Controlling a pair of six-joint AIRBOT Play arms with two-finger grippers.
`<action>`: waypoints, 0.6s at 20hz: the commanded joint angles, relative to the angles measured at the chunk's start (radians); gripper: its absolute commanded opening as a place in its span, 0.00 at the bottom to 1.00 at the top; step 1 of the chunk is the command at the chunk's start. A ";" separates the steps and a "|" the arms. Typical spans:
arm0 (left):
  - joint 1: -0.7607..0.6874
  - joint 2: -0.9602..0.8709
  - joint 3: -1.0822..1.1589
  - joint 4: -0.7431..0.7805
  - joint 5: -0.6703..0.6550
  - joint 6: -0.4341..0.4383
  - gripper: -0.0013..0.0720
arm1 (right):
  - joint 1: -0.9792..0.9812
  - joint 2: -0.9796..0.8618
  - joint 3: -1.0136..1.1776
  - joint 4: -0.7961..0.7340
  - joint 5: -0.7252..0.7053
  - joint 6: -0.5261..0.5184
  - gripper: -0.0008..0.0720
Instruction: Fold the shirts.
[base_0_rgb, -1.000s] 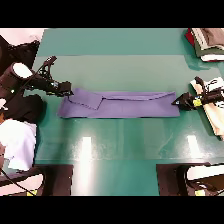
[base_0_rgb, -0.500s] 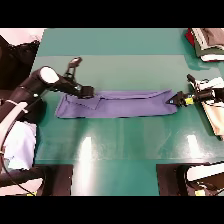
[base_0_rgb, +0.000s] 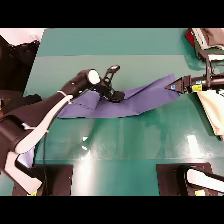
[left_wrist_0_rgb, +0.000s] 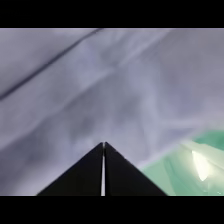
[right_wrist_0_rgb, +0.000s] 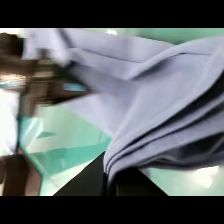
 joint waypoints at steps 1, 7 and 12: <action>-0.017 -0.116 0.076 0.000 -0.048 -0.029 0.05 | 0.079 0.121 0.001 0.028 -0.006 0.062 0.03; -0.007 -0.117 0.096 0.021 -0.100 -0.013 0.05 | 0.180 0.167 0.037 -0.004 0.002 0.144 0.03; -0.005 0.003 0.144 0.080 -0.188 0.071 0.05 | 0.317 0.087 0.257 -0.101 0.008 0.224 0.03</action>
